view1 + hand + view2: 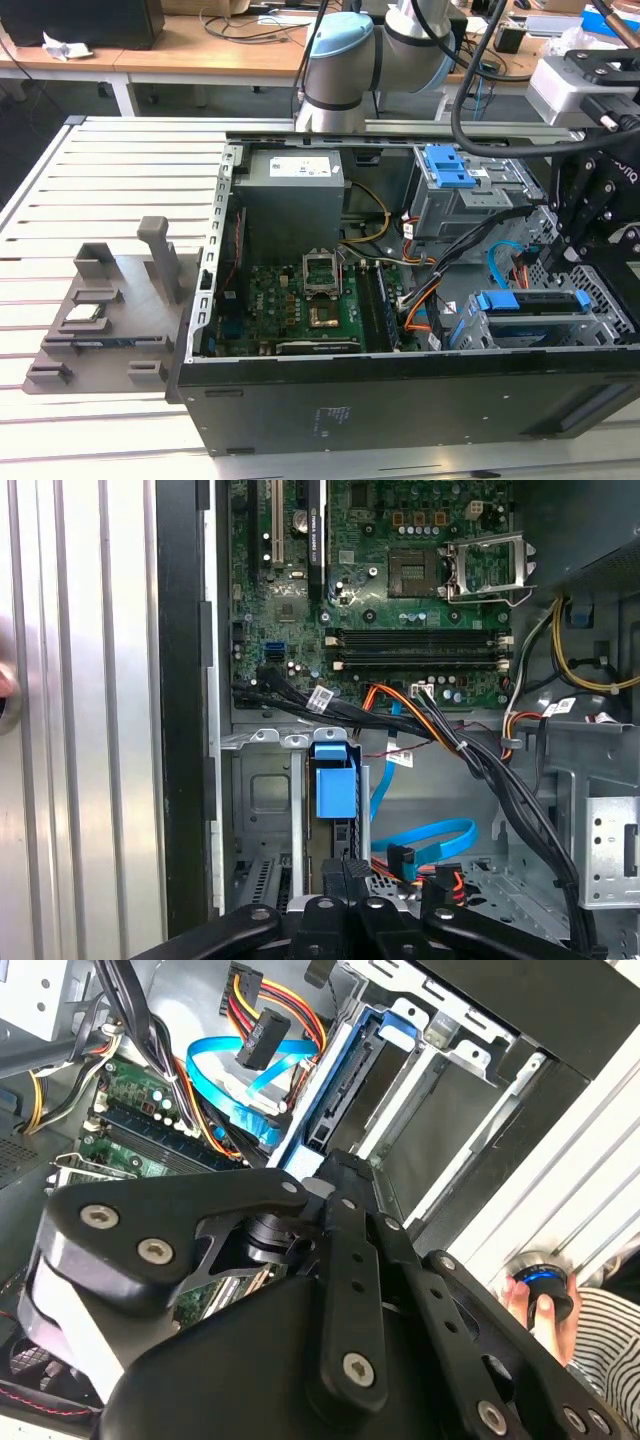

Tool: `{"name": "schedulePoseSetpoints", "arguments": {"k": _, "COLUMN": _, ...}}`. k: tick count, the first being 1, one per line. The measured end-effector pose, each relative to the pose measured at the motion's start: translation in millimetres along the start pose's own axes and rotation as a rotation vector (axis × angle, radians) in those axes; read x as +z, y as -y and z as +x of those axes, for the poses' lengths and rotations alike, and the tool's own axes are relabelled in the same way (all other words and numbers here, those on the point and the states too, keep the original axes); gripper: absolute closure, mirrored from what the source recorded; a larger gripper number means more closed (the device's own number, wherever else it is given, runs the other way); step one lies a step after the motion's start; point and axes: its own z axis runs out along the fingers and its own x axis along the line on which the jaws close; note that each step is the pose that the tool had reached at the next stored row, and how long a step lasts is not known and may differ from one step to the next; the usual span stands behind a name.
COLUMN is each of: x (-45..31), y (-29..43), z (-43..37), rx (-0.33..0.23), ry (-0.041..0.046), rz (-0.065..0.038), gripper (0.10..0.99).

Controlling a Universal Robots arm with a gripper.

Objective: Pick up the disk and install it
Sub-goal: 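Insert the disk into the insertion slot, then insert the first disk wire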

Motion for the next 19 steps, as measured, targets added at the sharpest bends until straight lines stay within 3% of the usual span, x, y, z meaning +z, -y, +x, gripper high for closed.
{"name": "schedulePoseSetpoints", "arguments": {"k": 10, "x": 0.6, "y": 0.0, "z": 0.0, "rx": 0.0, "ry": 0.0, "rz": 0.0, "gripper": 0.98}}
{"name": "schedulePoseSetpoints", "arguments": {"k": 11, "x": 0.6, "y": 0.0, "z": 0.0, "rx": 0.0, "ry": 0.0, "rz": 0.0, "gripper": 0.914}}
{"name": "schedulePoseSetpoints", "arguments": {"k": 12, "x": 0.7, "y": 0.0, "z": 0.0, "rx": 0.0, "ry": 0.0, "rz": 0.0, "gripper": 0.792}}
{"name": "schedulePoseSetpoints", "arguments": {"k": 14, "x": 0.8, "y": 0.0, "z": 0.0, "rx": 0.0, "ry": -0.0001, "rz": 0.0, "gripper": 0.667}}
{"name": "schedulePoseSetpoints", "arguments": {"k": 16, "x": 1.0, "y": 0.5, "z": -0.2, "rx": 0.0, "ry": 0.0002, "rz": 0.0, "gripper": 0.667}}
{"name": "schedulePoseSetpoints", "arguments": {"k": 19, "x": 1.2, "y": 7.3, "z": -1.7, "rx": 0.0, "ry": 0.0001, "rz": 0.0, "gripper": 0.667}}
